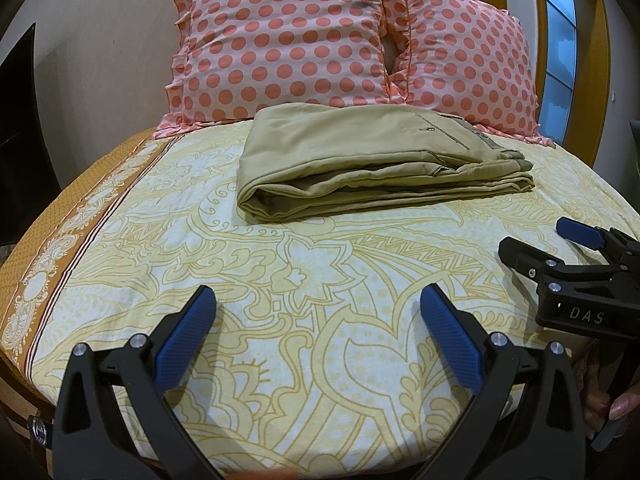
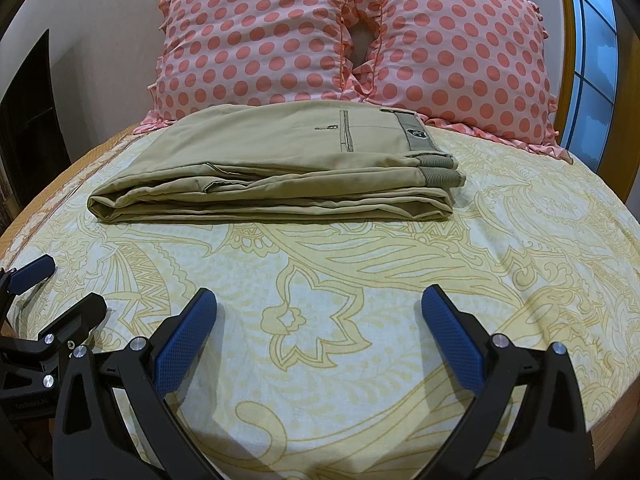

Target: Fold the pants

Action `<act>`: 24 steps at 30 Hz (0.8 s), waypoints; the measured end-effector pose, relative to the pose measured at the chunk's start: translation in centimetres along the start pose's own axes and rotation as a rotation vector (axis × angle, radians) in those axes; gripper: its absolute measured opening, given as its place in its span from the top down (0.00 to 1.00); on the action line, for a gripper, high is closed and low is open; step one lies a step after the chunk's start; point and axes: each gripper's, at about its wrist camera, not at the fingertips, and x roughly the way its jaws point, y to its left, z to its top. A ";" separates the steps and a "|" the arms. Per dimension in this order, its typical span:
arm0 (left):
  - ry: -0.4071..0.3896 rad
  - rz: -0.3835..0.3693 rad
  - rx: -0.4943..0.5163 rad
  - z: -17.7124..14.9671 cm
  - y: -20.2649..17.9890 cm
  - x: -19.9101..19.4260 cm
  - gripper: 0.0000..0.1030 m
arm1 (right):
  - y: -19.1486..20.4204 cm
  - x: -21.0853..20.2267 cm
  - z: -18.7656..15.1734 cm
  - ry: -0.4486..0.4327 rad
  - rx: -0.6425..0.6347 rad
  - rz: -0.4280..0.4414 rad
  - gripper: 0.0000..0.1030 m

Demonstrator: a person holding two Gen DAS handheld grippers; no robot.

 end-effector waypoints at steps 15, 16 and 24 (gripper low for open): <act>-0.003 0.004 -0.004 0.2 0.2 0.0 0.02 | 0.0 0.0 0.0 0.001 -0.001 0.002 0.01; -0.002 0.004 -0.004 0.2 0.2 0.1 0.02 | 0.0 0.0 0.0 0.001 -0.001 0.002 0.01; -0.007 0.003 -0.004 0.2 0.3 0.1 0.02 | -0.1 0.0 0.0 0.001 -0.001 0.001 0.01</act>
